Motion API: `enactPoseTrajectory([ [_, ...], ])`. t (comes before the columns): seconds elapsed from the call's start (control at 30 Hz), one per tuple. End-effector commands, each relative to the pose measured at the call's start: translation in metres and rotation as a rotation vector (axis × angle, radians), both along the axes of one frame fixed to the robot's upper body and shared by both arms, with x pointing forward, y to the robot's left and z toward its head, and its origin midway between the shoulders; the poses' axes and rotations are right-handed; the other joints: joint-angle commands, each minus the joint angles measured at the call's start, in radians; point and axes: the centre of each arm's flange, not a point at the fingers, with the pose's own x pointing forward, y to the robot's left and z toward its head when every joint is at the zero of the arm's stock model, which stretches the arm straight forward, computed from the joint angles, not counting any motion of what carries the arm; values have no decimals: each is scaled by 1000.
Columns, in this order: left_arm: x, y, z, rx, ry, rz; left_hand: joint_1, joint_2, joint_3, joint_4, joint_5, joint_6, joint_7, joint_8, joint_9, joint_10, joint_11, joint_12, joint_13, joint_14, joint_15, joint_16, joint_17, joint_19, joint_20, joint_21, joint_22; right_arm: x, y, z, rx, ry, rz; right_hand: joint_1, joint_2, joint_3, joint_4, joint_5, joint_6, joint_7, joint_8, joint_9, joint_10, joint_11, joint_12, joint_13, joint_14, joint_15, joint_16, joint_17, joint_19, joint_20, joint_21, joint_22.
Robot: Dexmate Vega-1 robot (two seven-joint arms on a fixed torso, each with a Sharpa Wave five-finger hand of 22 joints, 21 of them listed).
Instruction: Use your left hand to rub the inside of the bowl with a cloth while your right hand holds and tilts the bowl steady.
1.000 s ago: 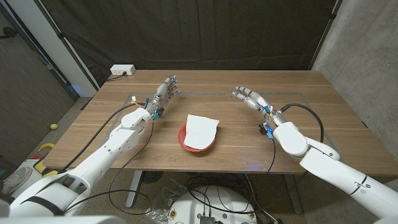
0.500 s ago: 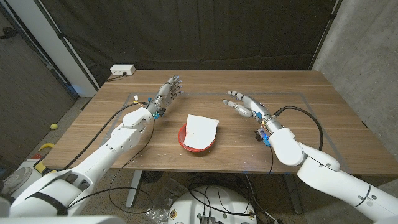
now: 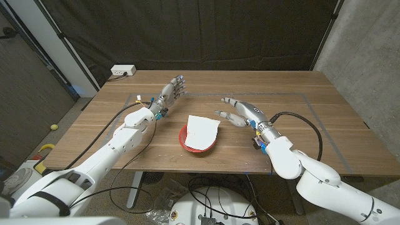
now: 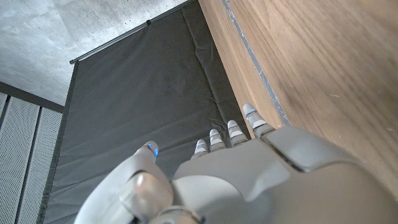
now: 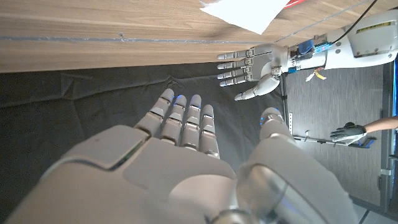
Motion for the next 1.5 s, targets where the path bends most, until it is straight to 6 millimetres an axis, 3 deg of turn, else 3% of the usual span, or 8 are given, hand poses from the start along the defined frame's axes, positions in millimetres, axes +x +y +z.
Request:
enactPoseTrajectory([
  [0.03,1,-4,0,9,0,-14,2,-4,-3,1,3,5,-3,2,3,2,1,4,2,4,1,-2,3,2,6,-1,4,-22,17,-6,-94,-75,-43,26,-14,-1,-6,10,23,-1,12,3,29,0,11,6,30,-4,11,4,21,1,6,4],
  [0.43,1,-8,3,17,1,-19,1,-3,-4,2,4,6,-3,1,3,3,2,1,2,4,2,-4,3,2,8,-3,4,-35,31,-17,-190,-96,-49,79,-82,-19,1,37,56,-4,15,10,80,-5,22,15,143,-34,34,17,93,-40,34,14],
  [0.73,3,-15,4,25,6,-28,-1,-2,-6,4,4,6,1,-1,3,3,3,0,2,4,5,-6,4,1,11,-5,5,-40,41,-30,-236,-111,-52,186,-101,-24,0,82,96,-16,34,16,155,-29,28,34,328,-140,143,75,160,-59,77,38],
  [0.9,5,-19,5,28,8,-33,-3,-2,-8,6,3,6,0,-1,3,5,3,0,2,5,4,-6,4,2,11,-6,5,-40,47,-33,-261,-123,-59,238,-118,-39,-3,100,100,-23,39,20,182,-38,28,42,368,-168,199,111,180,-84,95,52],
  [1.07,6,-21,6,29,9,-33,-5,-1,-9,8,3,6,1,-2,3,5,4,-1,2,6,5,-7,4,1,12,-7,5,-41,49,-34,-275,-129,-67,275,-161,-89,11,114,85,-32,40,31,195,-62,27,58,372,-208,282,198,166,-103,109,80],
  [1.17,7,-22,6,30,10,-34,-7,-1,-10,9,3,7,3,-2,3,4,7,-2,2,6,5,-7,4,1,12,-7,6,-41,51,-36,-296,-131,-72,302,-163,-108,13,125,88,-39,48,39,207,-77,31,70,379,-211,334,253,158,-105,122,101],
  [1.3,8,-23,7,29,11,-34,-10,0,-12,11,3,7,2,-3,3,5,6,-2,2,6,5,-8,5,1,13,-8,6,-40,55,-41,-318,-127,-66,349,-163,-157,24,143,143,-83,94,63,235,-98,45,102,347,-207,438,382,142,-106,154,151],
  [1.5,11,-24,7,32,15,-37,-13,0,-13,13,2,7,4,-4,3,6,5,-3,3,6,6,-8,5,1,13,-9,6,-38,60,-46,-347,-137,-77,367,-162,-182,28,150,177,-76,124,77,242,-93,49,118,329,-208,488,443,139,-103,172,174],
])
